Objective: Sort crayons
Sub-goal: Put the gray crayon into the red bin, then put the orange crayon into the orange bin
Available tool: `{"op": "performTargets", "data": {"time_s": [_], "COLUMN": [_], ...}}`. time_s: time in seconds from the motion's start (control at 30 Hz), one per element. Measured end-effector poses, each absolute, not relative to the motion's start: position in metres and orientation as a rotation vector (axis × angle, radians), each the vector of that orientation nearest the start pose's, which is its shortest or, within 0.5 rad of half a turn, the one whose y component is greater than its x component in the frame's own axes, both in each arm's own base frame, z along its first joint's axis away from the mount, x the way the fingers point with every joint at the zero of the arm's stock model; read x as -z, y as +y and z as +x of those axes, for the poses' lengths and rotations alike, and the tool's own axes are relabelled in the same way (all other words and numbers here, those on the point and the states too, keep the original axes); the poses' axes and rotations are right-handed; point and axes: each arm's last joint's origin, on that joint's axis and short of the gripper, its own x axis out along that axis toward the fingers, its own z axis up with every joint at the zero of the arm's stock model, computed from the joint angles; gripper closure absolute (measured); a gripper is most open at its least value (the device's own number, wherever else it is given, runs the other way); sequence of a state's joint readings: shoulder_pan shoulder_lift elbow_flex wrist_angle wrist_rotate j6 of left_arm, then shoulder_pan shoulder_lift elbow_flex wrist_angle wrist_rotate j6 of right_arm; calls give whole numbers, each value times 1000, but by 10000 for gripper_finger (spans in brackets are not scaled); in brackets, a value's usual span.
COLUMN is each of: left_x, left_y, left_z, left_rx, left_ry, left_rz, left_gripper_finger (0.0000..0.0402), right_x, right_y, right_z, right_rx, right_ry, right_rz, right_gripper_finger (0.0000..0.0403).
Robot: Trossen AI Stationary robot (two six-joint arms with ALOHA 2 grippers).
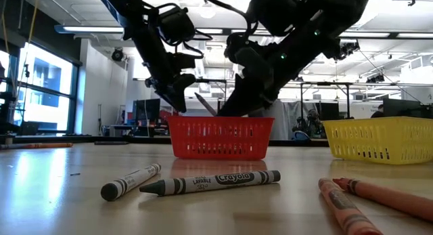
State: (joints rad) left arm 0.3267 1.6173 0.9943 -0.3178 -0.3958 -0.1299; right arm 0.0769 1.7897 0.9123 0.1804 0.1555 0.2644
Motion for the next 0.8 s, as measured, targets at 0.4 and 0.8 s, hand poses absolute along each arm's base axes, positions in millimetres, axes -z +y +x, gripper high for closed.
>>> {"op": "performTargets", "data": {"time_s": [0.4, 0.8], "left_x": [-197, -197], "left_y": [114, 114], "left_z": [301, 301], "left_rx": [-728, -728], "left_ry": [915, 917], "left_rz": [-82, -82], "left_gripper_finger": [318, 318], "right_x": [-148, -164], "right_y": [23, 19], "right_z": [352, 347], "right_rx": [167, 115], "right_ry": [697, 749], "right_rz": [168, 196], "right_gripper_finger": [360, 296]}}
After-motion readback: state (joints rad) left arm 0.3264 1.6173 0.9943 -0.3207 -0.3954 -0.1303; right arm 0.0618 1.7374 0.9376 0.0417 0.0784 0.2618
